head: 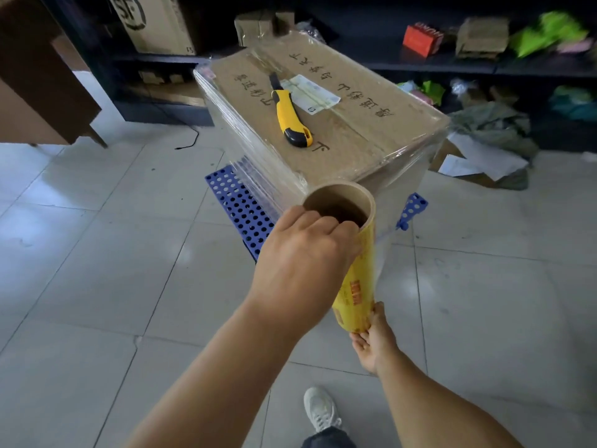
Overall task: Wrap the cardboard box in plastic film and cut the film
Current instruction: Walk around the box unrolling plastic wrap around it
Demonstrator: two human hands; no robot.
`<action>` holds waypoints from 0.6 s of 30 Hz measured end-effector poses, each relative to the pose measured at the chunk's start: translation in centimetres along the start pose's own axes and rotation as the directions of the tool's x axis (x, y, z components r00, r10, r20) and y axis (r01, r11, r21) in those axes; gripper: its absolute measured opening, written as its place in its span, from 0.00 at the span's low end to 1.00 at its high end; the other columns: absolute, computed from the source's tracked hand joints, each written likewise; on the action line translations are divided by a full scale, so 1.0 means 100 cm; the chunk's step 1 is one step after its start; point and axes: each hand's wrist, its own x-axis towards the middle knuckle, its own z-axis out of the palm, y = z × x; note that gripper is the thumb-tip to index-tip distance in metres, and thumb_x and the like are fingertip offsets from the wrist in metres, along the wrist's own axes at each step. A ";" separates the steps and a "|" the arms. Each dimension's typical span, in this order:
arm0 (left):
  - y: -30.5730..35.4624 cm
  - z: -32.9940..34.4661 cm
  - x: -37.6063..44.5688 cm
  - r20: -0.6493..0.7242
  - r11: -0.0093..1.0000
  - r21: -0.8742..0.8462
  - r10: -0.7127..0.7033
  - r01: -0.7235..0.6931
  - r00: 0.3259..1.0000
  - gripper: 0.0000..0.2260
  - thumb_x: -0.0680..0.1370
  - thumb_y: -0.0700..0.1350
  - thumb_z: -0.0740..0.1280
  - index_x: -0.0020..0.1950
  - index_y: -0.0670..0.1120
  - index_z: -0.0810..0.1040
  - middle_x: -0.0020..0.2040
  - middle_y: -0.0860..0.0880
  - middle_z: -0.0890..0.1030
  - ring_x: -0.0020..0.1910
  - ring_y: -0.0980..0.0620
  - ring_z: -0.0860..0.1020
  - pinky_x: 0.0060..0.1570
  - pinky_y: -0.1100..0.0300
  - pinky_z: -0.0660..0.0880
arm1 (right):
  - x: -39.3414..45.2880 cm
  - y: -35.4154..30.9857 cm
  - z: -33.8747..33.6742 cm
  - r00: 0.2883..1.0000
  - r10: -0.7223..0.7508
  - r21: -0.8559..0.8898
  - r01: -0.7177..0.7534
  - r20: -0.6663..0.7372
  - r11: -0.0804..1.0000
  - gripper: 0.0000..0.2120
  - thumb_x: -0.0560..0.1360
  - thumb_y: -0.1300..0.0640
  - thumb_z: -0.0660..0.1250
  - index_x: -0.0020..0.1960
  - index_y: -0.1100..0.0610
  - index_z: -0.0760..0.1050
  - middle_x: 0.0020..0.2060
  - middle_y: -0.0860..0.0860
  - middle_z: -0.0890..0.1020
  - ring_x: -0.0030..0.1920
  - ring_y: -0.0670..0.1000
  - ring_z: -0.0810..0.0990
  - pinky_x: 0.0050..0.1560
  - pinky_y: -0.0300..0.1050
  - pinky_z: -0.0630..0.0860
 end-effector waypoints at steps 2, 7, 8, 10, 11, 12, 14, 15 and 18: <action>-0.008 0.000 -0.005 -0.003 0.999 -0.012 0.037 -0.037 0.999 0.08 0.75 0.45 0.63 0.37 0.46 0.77 0.30 0.50 0.76 0.32 0.47 0.74 0.43 0.57 0.66 | -0.003 0.009 0.004 1.000 -0.011 0.019 0.011 0.004 1.000 0.30 0.76 0.33 0.51 0.70 0.50 0.69 0.65 0.51 0.75 0.62 0.53 0.75 0.68 0.43 0.63; -0.040 -0.006 -0.015 0.019 0.995 -0.038 0.095 -0.094 0.995 0.07 0.74 0.45 0.64 0.41 0.45 0.80 0.33 0.48 0.79 0.33 0.46 0.76 0.43 0.54 0.69 | -0.005 0.042 0.019 0.999 -0.031 0.110 0.028 0.023 0.994 0.31 0.76 0.33 0.52 0.64 0.57 0.72 0.53 0.63 0.80 0.52 0.58 0.80 0.66 0.43 0.68; -0.046 -0.008 -0.017 0.016 0.994 -0.045 0.104 -0.104 0.994 0.07 0.74 0.45 0.64 0.42 0.45 0.80 0.33 0.48 0.80 0.34 0.46 0.76 0.43 0.54 0.69 | -0.006 0.049 0.025 0.999 -0.043 0.128 0.040 0.024 0.991 0.30 0.76 0.33 0.52 0.62 0.56 0.73 0.53 0.64 0.80 0.54 0.59 0.79 0.70 0.46 0.65; -0.060 -0.012 -0.019 0.004 0.990 -0.048 0.136 -0.136 0.991 0.08 0.74 0.46 0.63 0.42 0.44 0.80 0.34 0.48 0.80 0.34 0.45 0.77 0.44 0.54 0.67 | -0.008 0.062 0.039 0.999 -0.044 0.174 0.039 0.023 0.984 0.26 0.76 0.32 0.52 0.55 0.52 0.73 0.43 0.56 0.79 0.42 0.53 0.78 0.66 0.44 0.68; -0.067 -0.013 -0.020 -0.008 0.987 -0.049 0.153 -0.153 0.988 0.08 0.74 0.46 0.63 0.42 0.44 0.80 0.33 0.48 0.80 0.34 0.45 0.77 0.43 0.54 0.67 | -0.009 0.068 0.047 0.999 -0.033 0.192 0.027 0.029 0.981 0.24 0.76 0.33 0.52 0.51 0.51 0.73 0.39 0.52 0.77 0.37 0.50 0.75 0.57 0.41 0.71; -0.075 -0.014 -0.021 -0.020 0.985 -0.050 0.165 -0.166 0.986 0.08 0.74 0.45 0.63 0.41 0.44 0.80 0.33 0.48 0.80 0.33 0.45 0.77 0.43 0.55 0.67 | -0.011 0.073 0.054 0.999 -0.034 0.206 0.027 0.030 0.978 0.22 0.77 0.33 0.52 0.48 0.50 0.71 0.35 0.50 0.73 0.34 0.48 0.71 0.48 0.38 0.70; -0.089 -0.016 -0.023 -0.032 0.980 -0.053 0.190 -0.191 0.981 0.07 0.73 0.45 0.64 0.41 0.44 0.80 0.32 0.48 0.79 0.33 0.44 0.76 0.43 0.55 0.66 | -0.012 0.082 0.067 0.999 -0.034 0.232 0.030 0.014 0.972 0.22 0.77 0.34 0.51 0.52 0.51 0.71 0.33 0.48 0.70 0.31 0.48 0.67 0.41 0.36 0.66; -0.097 -0.017 -0.024 -0.033 0.977 -0.058 0.204 -0.205 0.979 0.07 0.73 0.45 0.64 0.41 0.44 0.80 0.32 0.48 0.79 0.33 0.44 0.76 0.43 0.55 0.66 | -0.010 0.088 0.073 0.999 -0.034 0.236 0.032 0.006 0.971 0.24 0.77 0.33 0.51 0.57 0.51 0.70 0.34 0.48 0.71 0.31 0.48 0.67 0.44 0.37 0.67; -0.121 -0.019 -0.026 -0.028 0.967 -0.068 0.243 -0.244 0.970 0.08 0.72 0.45 0.64 0.41 0.44 0.80 0.32 0.47 0.79 0.33 0.44 0.77 0.43 0.55 0.66 | -0.008 0.100 0.095 0.998 -0.056 0.256 0.055 -0.003 0.965 0.31 0.76 0.32 0.51 0.69 0.50 0.68 0.47 0.50 0.77 0.36 0.47 0.72 0.56 0.40 0.67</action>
